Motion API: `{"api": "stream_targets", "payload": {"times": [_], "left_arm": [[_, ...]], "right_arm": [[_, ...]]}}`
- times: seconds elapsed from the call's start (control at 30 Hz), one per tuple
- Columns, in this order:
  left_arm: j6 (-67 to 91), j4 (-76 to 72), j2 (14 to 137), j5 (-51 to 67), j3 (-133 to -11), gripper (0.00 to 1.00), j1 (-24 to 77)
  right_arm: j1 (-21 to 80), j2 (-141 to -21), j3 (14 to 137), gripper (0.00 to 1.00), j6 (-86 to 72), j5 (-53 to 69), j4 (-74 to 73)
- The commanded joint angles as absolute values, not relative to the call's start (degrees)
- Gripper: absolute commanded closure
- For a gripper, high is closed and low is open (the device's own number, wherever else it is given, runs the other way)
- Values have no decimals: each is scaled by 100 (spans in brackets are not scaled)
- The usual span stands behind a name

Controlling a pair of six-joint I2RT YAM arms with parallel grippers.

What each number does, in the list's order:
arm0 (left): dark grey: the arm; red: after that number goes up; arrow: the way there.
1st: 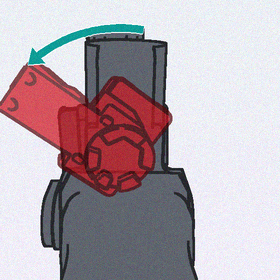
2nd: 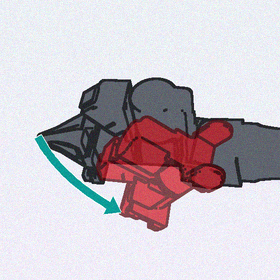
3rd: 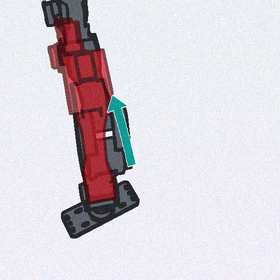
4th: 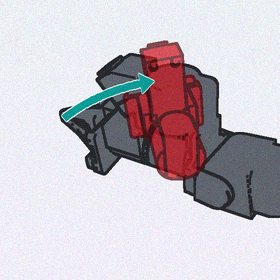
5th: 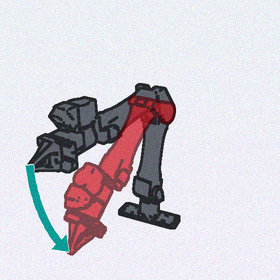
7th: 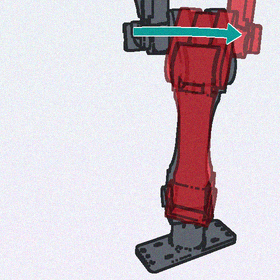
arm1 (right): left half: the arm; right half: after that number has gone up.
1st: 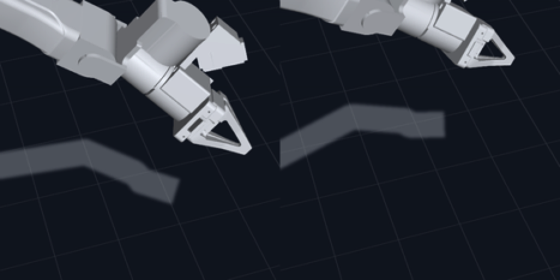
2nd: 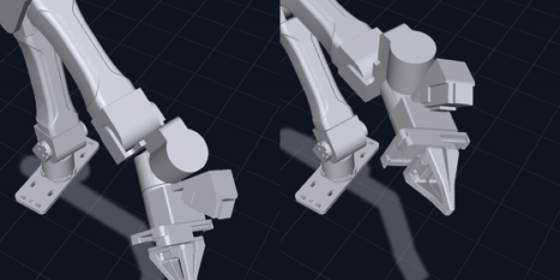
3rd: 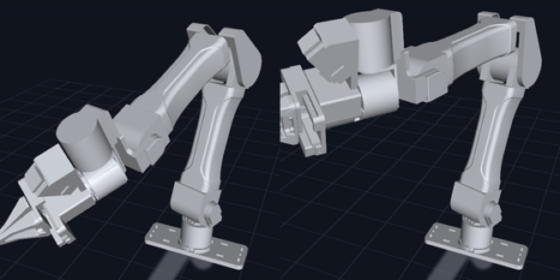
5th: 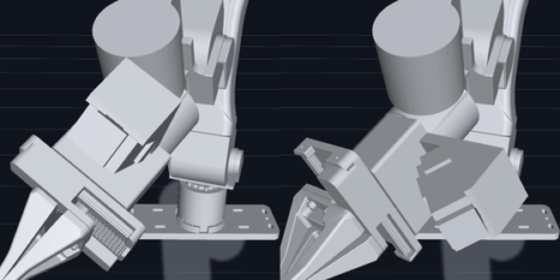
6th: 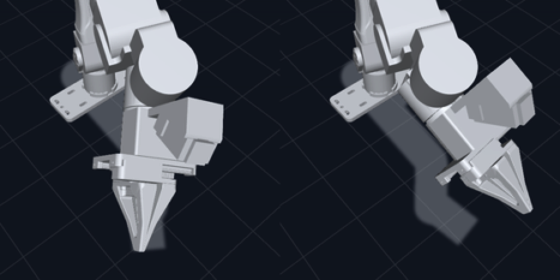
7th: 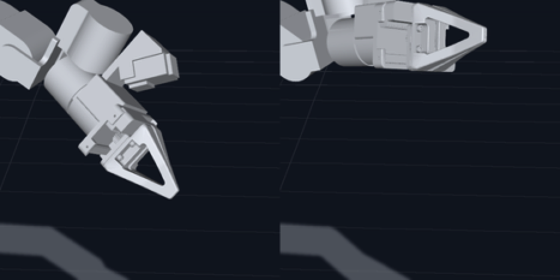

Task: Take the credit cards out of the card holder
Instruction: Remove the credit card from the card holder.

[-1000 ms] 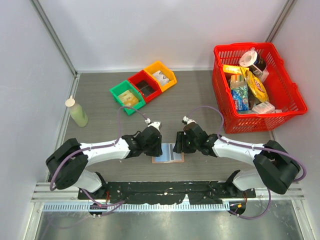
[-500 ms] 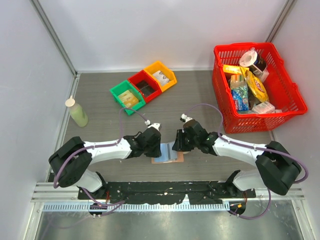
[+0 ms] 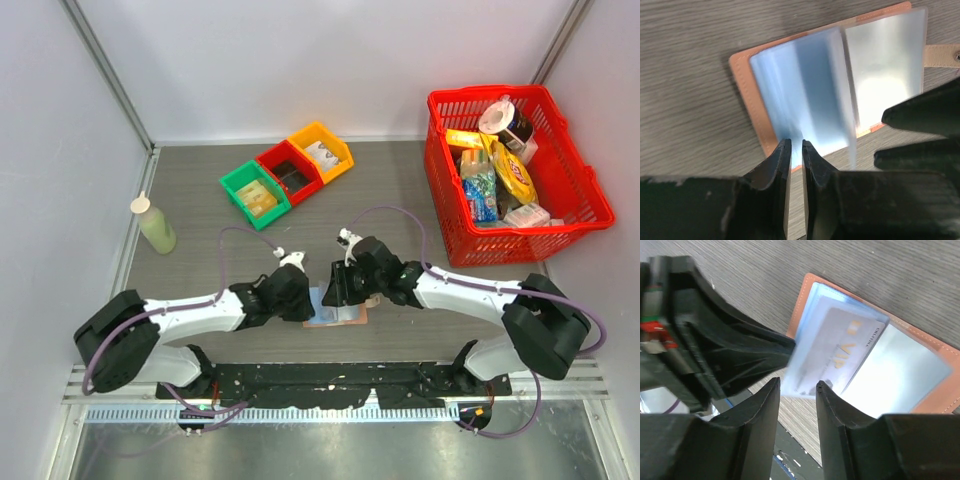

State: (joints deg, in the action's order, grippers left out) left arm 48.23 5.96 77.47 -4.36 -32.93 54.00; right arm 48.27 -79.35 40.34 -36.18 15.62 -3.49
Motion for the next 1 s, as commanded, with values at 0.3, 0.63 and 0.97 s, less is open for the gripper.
{"api": "stream_targets", "payload": {"times": [0.3, 0.63, 0.97], "left_arm": [[5203, 352, 6328, -1081, -2803, 80, 5405], [5273, -694, 7215, -326, -2892, 87, 5107], [5879, -1300, 7805, -26, -2391, 94, 4940]], "right_arm": [[4825, -8165, 4228, 57, -3392, 994, -360], [4325, -8305, 3244, 59, -4297, 1950, 1554], [3867, -8727, 2146, 67, -5132, 2803, 3671]]}}
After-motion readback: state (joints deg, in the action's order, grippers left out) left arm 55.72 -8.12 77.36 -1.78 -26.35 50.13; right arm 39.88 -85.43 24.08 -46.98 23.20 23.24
